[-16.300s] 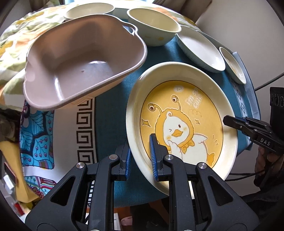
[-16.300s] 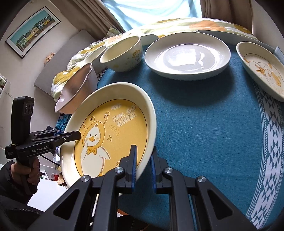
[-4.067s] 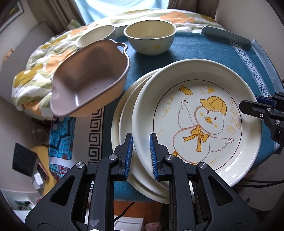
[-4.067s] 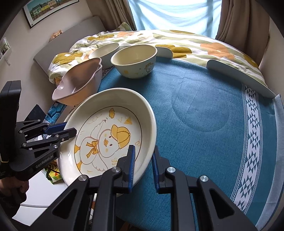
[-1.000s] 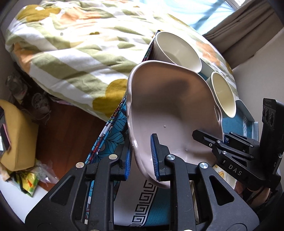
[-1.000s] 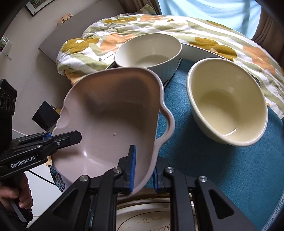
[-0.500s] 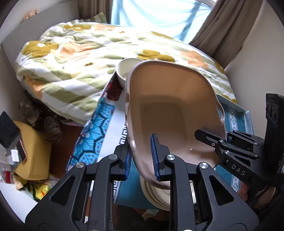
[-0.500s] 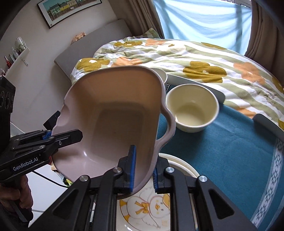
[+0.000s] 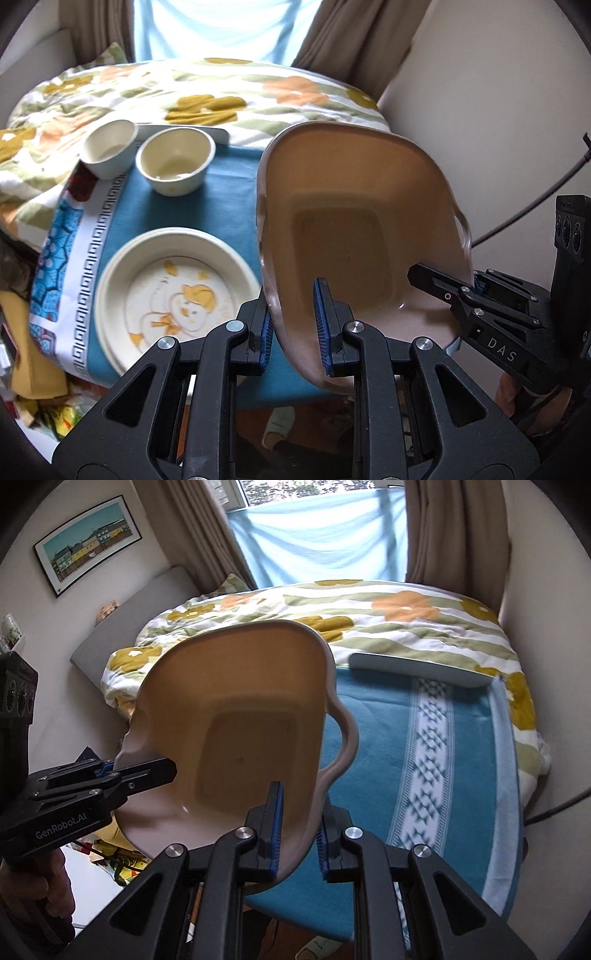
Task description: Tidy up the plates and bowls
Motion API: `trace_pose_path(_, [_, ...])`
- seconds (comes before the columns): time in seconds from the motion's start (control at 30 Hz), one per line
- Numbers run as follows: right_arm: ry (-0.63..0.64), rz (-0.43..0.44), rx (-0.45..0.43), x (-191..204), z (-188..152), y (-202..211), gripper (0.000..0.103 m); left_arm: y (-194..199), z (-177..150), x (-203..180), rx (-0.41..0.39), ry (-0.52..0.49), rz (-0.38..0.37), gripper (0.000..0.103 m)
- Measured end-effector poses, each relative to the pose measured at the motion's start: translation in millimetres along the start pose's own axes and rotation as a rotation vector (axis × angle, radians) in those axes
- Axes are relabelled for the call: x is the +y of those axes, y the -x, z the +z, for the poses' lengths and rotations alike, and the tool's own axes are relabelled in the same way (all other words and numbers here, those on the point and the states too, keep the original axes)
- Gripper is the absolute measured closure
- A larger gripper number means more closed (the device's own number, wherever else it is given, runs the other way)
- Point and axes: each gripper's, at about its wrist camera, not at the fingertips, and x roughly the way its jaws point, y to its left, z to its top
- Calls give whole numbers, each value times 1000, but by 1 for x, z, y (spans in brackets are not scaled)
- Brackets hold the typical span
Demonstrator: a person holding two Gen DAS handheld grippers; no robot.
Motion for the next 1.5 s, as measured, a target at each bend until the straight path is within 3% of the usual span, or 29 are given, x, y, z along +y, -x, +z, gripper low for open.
trace_pose_path(0.17, [-81, -61, 36, -59, -22, 4, 88, -45, -9, -51, 70, -55, -49, 85])
trace_pose_path(0.4, [-172, -96, 81, -118, -49, -23, 88, -115, -23, -87, 154, -101, -64, 85])
trace_pose_path(0.67, [-229, -85, 106, -137, -67, -48, 88, -154, -33, -95, 183, -140, -25, 85])
trace_pose_path(0.9, [-274, -50, 88, -145, -73, -53, 88, -163, -33, -97, 169, -180, 21, 85])
trace_pose_path(1.13, [-339, -12, 76, -151, -76, -53, 88, -168, -31, -98, 213, -172, 34, 84])
trace_pose_path(1.23, [-382, 19, 66, -154, -78, -53, 85, -170, -33, -100, 217, -184, 38, 72])
trace_pose_path(1.3, [-416, 45, 65, -157, -79, -55, 76, -170, -34, -102, 208, -190, 43, 25])
trace_pose_path(1.4, [-436, 49, 49, -159, -80, -55, 62, -167, -35, -103, 177, -194, 51, 19])
trace_pose_path(1.5, [-457, 49, 30, -161, -80, -52, 58, -168, -36, -102, 187, -189, 53, 19])
